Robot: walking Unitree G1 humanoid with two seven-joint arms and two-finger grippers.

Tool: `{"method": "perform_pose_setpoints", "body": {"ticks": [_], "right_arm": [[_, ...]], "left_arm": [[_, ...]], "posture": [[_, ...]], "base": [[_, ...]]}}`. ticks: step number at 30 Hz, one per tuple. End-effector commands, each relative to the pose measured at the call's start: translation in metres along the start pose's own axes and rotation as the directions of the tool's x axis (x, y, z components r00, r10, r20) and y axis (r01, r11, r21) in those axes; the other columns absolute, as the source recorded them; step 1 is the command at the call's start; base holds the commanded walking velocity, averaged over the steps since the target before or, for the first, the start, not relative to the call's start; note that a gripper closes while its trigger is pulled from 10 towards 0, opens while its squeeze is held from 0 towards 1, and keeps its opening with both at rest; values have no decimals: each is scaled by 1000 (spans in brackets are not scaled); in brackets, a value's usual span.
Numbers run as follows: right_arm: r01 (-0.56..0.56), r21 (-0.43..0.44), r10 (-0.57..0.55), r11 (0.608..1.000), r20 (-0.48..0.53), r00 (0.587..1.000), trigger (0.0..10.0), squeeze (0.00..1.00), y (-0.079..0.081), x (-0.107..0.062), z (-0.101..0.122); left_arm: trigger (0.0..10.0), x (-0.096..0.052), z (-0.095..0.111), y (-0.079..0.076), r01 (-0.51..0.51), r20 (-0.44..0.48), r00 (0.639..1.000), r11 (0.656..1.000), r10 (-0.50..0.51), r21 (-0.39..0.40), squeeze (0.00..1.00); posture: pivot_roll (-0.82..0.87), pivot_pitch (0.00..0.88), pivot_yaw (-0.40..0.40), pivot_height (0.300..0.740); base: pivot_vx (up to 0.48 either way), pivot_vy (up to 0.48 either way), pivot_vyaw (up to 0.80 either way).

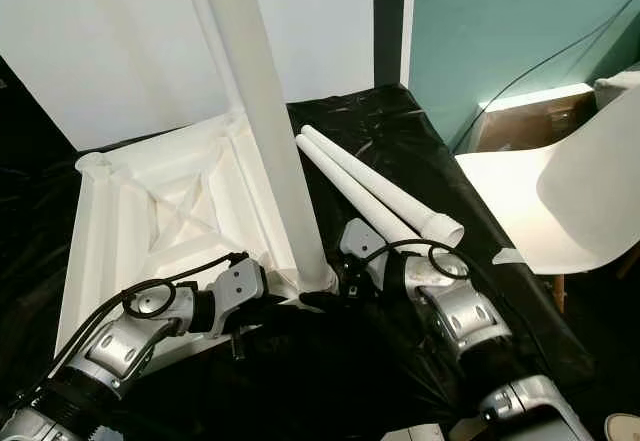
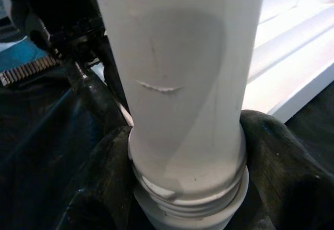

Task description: Building children table

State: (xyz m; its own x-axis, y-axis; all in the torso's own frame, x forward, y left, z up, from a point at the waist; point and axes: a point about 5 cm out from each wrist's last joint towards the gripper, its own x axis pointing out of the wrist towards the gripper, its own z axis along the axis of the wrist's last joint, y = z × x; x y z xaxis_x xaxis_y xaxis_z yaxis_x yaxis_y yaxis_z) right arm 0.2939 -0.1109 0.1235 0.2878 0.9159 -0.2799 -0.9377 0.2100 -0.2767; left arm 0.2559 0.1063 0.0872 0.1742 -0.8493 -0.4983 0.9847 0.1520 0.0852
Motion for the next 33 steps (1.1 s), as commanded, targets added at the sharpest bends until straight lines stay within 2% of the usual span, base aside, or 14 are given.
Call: {"method": "perform_pose_setpoints", "body": {"ticks": [1, 7, 8, 14, 20, 22, 23, 24, 25, 27, 29, 30, 31, 33], "right_arm": [[-16, -207, 41, 978, 118, 992, 10000, 0, -10, 8, 40], [-74, -248, 95, 966, 76, 993, 10000, 0, -18, 14, 40], [-85, -242, 104, 967, 65, 992, 0, 0, -20, 13, 38], [-58, -121, 70, 991, 102, 992, 0, 0, -21, 11, 29], [124, 84, -141, 989, 237, 961, 0, 0, -3, 21, 24], [332, 200, -379, 922, 294, 877, 0, 0, -1, 24, 26], [332, 200, -379, 922, 294, 877, 0, 0, -1, 24, 26], [436, 262, -503, 861, 317, 804, 0, 0, -3, 23, 27], [436, 262, -503, 861, 317, 804, 0, 0, -3, 23, 27], [547, 317, -631, 775, 343, 696, 0, 0, -3, 17, 30], [607, 334, -693, 721, 340, 635, 118, 0, -6, 14, 31], [607, 334, -693, 721, 340, 635, 118, 0, -6, 14, 31], [604, 335, -691, 723, 333, 642, 10000, 0, -7, 15, 31], [604, 335, -691, 723, 333, 642, 10000, 0, -7, 15, 31]], "left_arm": [[10000, 10, -45, -31, 157, -122, 976, 973, -179, -170, 0], [10000, 10, -45, -30, 138, -120, 980, 975, -159, -172, 0], [10000, 11, -45, -30, 135, -119, 980, 976, -157, -172, 0], [10000, 14, -44, -30, 119, -109, 984, 977, -139, -174, 0], [10000, 15, -44, -30, 107, -107, 986, 978, -128, -178, 0], [10000, 15, -44, -30, 104, -107, 986, 978, -125, -180, 0], [10000, 15, -44, -30, 104, -107, 986, 978, -125, -180, 0], [10000, 15, -44, -30, 104, -107, 986, 978, -125, -181, 0], [10000, 15, -44, -30, 104, -107, 986, 978, -125, -181, 0], [10000, 15, -44, -29, 106, -109, 986, 978, -127, -179, 0], [10000, 16, -43, -27, 111, -110, 985, 978, -132, -175, 0], [10000, 16, -43, -27, 111, -110, 985, 978, -132, -175, 0], [10000, 16, -43, -27, 115, -112, 985, 978, -135, -174, 0], [10000, 16, -43, -27, 115, -112, 985, 978, -135, -174, 0]], "posture": [[48, 0, 68, 740], [56, 0, 61, 740], [56, 0, 61, 740], [73, 0, 40, 740], [77, 0, 38, 740], [73, 0, 42, 740], [73, 0, 42, 740], [69, 0, 46, 740], [69, 0, 46, 740], [66, 0, 49, 740], [59, 0, 57, 740], [59, 0, 57, 740], [53, 0, 63, 740], [53, 0, 63, 740]], "base": [[0, 0, 0], [0, 0, 0], [0, 0, 0], [0, 0, 0], [0, 0, 0], [0, 0, 0], [0, 0, 0], [0, 0, 0], [0, 0, 0], [0, 0, 0], [0, 0, 0], [0, 0, 0], [0, 0, 0], [0, 0, 0]]}}
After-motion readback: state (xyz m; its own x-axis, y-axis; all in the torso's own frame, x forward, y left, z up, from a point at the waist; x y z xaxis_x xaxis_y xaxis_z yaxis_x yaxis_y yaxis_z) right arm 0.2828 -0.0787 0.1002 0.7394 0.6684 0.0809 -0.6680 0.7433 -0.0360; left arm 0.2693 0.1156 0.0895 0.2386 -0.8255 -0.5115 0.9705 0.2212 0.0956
